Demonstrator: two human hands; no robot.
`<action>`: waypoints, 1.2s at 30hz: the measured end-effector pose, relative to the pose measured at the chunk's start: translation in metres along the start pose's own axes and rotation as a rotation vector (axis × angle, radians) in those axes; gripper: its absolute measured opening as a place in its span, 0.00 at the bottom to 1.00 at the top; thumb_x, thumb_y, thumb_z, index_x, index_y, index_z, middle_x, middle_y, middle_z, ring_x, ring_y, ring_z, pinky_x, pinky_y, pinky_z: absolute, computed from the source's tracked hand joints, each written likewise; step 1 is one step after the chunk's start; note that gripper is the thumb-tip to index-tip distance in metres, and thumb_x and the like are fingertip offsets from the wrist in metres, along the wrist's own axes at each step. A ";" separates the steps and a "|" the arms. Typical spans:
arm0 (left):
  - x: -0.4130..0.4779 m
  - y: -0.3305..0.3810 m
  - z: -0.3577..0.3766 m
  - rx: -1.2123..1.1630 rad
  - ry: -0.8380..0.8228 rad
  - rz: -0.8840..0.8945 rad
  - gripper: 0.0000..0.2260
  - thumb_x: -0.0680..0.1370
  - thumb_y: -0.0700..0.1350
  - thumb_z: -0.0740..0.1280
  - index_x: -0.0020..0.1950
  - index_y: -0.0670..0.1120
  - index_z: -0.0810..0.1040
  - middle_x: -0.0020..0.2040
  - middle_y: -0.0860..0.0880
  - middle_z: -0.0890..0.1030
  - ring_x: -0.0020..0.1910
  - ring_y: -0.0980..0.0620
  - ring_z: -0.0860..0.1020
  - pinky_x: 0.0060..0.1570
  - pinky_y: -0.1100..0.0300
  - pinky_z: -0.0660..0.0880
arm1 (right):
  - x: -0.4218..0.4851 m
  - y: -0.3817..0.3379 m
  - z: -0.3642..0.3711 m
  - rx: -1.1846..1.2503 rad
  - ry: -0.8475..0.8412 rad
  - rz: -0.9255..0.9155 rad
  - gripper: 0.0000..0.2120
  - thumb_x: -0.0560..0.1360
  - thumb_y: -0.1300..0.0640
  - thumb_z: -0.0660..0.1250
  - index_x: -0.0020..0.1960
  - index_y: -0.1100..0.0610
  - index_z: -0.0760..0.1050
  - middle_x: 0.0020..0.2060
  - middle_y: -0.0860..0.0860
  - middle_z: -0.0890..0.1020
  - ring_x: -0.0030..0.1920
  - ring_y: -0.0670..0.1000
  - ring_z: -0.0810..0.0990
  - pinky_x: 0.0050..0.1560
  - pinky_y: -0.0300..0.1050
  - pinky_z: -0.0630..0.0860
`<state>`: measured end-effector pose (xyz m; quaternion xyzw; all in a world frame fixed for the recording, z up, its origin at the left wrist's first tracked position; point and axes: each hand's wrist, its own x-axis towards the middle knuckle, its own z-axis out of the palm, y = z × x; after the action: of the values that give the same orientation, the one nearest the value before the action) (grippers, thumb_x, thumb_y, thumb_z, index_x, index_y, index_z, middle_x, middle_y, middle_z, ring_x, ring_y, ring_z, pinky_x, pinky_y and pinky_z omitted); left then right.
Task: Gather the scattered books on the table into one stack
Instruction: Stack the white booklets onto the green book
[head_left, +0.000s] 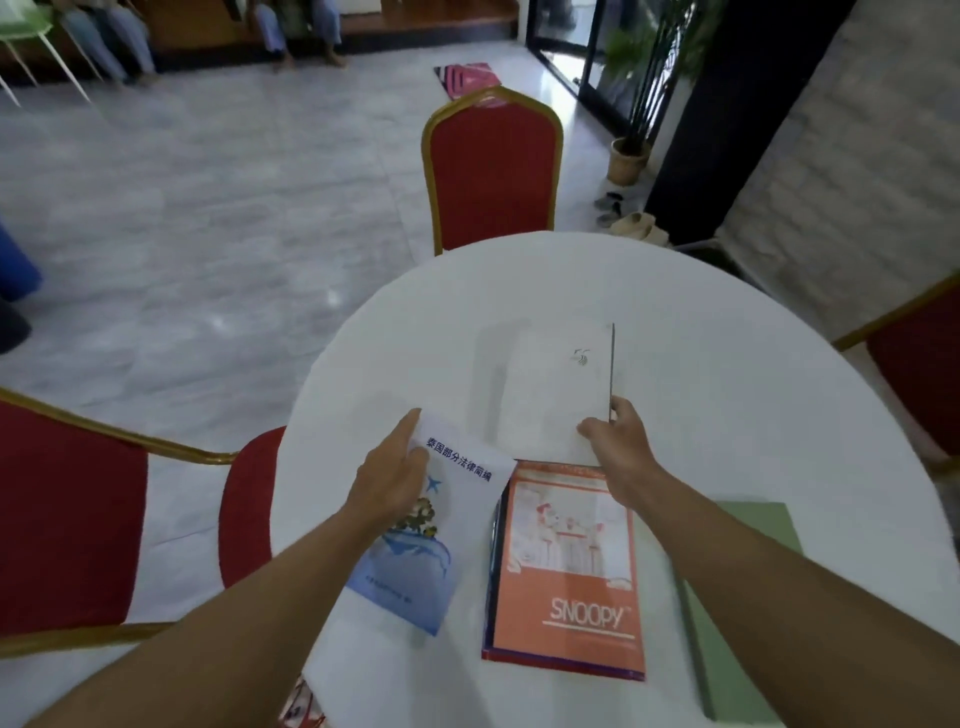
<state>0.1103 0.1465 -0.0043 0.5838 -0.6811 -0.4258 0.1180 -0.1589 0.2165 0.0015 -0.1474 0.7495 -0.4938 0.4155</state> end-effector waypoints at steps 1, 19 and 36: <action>-0.002 0.011 0.006 -0.007 0.007 0.011 0.25 0.80 0.48 0.56 0.78 0.56 0.62 0.75 0.50 0.71 0.72 0.45 0.70 0.71 0.53 0.64 | -0.002 0.000 -0.017 0.004 0.045 -0.003 0.20 0.75 0.67 0.64 0.65 0.54 0.70 0.56 0.55 0.80 0.55 0.57 0.80 0.56 0.53 0.80; -0.033 0.097 0.163 -0.128 -0.092 -0.073 0.22 0.82 0.46 0.57 0.77 0.51 0.66 0.72 0.44 0.73 0.67 0.42 0.73 0.65 0.51 0.68 | -0.055 0.128 -0.254 -0.230 0.276 0.178 0.15 0.75 0.59 0.66 0.61 0.56 0.76 0.54 0.56 0.83 0.52 0.60 0.82 0.57 0.55 0.80; -0.041 0.086 0.168 -0.128 -0.066 -0.171 0.23 0.82 0.47 0.56 0.78 0.52 0.62 0.70 0.42 0.74 0.61 0.41 0.74 0.56 0.56 0.66 | -0.055 0.167 -0.243 -0.800 0.066 0.182 0.60 0.69 0.28 0.68 0.83 0.55 0.37 0.83 0.51 0.48 0.82 0.59 0.49 0.77 0.64 0.58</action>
<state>-0.0484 0.2542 -0.0309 0.6169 -0.6036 -0.4960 0.0956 -0.2797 0.4798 -0.0757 -0.2146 0.9053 -0.1289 0.3433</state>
